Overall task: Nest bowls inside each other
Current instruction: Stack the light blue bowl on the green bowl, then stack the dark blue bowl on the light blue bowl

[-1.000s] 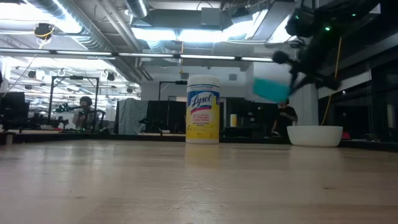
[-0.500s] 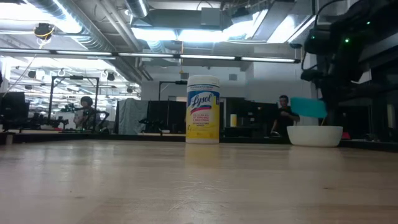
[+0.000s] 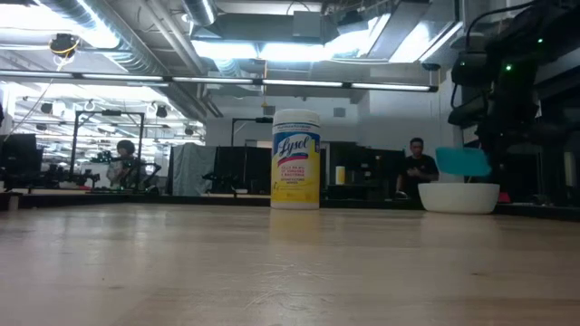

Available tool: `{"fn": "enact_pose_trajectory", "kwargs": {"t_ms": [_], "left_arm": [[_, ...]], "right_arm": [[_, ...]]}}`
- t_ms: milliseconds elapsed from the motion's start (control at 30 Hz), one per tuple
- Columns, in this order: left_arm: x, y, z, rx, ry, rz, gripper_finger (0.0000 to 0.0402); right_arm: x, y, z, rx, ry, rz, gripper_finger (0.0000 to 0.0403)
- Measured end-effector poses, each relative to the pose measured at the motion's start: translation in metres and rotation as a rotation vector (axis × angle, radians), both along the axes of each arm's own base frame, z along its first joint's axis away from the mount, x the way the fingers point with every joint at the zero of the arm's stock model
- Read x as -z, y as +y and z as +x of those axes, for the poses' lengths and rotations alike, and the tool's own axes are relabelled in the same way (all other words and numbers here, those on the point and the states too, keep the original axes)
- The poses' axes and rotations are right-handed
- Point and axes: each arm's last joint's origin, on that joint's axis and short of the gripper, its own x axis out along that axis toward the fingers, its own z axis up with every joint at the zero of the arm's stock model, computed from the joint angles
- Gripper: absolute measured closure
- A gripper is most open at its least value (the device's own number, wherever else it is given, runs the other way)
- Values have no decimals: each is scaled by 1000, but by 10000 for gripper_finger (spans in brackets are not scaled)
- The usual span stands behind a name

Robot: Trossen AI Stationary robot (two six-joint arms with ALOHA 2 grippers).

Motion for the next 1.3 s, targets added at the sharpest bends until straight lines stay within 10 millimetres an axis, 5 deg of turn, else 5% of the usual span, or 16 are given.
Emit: {"fn": "enact_pose_trajectory", "kwargs": {"t_ms": [233,533,633,733,867,1033,1300], "left_arm": [[-1,0,-2,-1,-7,-2,302],[-1,0,-2,-1,-7,-2,302],[-1,0,-2,-1,-6,-2,302],[-1,0,-2,-1,-6,-1,302],[-1,0,-2,-1,-5,-1,302],[0,0,0,-4,-2,-2,302],[-1,1,2,-61,-14,-23,302]], "right_arm": [[-2,-9,1,-75,25,-61,388],[-4,-11,3,-142,38,-81,271],[-3,-9,6,-278,18,-51,245],[-4,-3,20,-613,-40,-28,232],[4,36,35,-1009,-110,243,236],[7,100,38,-1429,77,598,258],[-11,168,63,-1787,63,515,268]]}}
